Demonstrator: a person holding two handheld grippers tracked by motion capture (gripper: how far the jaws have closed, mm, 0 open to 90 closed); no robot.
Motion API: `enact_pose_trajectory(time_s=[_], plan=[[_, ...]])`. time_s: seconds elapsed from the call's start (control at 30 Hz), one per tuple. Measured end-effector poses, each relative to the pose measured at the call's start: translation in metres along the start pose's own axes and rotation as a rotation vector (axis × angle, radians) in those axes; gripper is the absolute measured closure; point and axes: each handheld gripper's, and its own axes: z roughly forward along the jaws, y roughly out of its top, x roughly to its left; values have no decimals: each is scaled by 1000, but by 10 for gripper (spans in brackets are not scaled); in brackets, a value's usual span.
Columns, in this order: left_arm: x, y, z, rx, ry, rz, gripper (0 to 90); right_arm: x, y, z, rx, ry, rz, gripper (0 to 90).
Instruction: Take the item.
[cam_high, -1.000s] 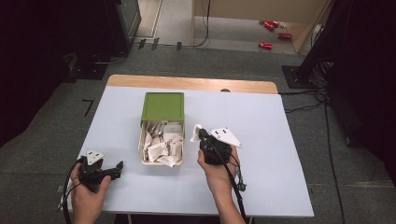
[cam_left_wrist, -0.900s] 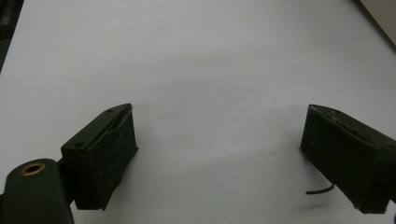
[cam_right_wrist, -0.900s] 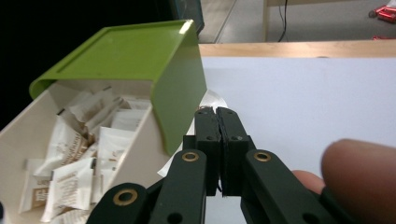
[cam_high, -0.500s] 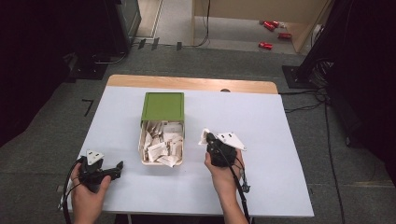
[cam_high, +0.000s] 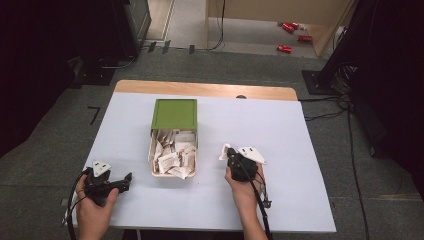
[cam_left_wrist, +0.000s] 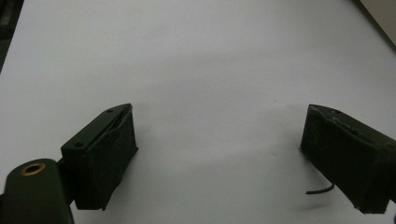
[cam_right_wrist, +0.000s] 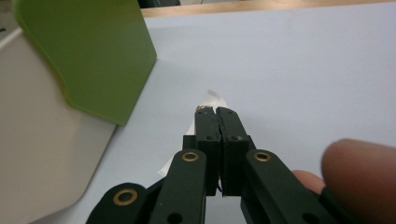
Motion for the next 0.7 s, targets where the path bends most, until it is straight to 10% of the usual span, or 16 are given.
enact_pose_trajectory(time_s=[0.7], plan=[[0, 0, 0, 0, 0, 0, 109, -13, -19, 11, 45, -25, 12, 897]])
